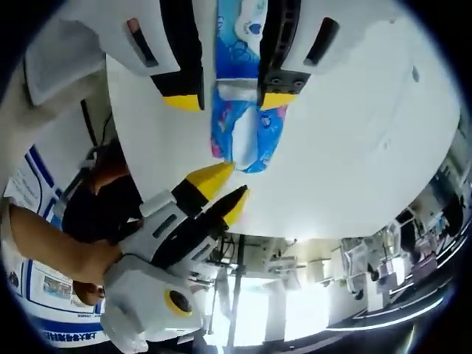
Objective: Operate the shoe box by opening the lid, removing the specified soft item, and placing it in the target area until the item is outside and the box remains undamaged.
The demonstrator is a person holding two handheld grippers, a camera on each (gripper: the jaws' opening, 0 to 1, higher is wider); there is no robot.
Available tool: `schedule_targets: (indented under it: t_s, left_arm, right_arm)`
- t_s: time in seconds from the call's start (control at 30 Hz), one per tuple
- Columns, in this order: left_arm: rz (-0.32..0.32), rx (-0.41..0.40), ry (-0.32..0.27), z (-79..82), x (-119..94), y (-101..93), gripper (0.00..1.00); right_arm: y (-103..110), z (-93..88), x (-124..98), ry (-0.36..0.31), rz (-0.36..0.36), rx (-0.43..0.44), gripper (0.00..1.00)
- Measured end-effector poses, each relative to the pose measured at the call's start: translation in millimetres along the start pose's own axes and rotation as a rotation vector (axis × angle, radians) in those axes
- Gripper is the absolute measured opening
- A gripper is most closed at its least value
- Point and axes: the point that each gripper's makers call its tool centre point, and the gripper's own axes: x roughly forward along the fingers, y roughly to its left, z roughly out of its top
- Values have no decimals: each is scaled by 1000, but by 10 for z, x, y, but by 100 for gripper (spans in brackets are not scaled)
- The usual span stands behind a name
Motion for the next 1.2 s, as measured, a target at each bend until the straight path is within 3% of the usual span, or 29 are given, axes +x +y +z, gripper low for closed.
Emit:
schedule_targets:
  t_s: [0.37,0.67,0.8,0.83,1.2]
  left_arm:
    - [69,-74,-48,-166,-651,-15,46]
    - [130,-120,-87,-351,-1179,-55,61]
    - [177,-143,-107,-465,-1418,-50,66]
    - [213,-139,-128,-476,-1509,-16,65]
    - [298,-196,-164,-762,-2181,-40,82]
  right_arm:
    - [338,157,-256,-27,-3,-3,32]
    - [609,294,-407,-43,-7,-25,46]
    - [717,361,-476,-49,0,-49,50]
    - [733,377,-490,-52,0,-51,51]
    - [1022,474,-594,-46,32,-74,64]
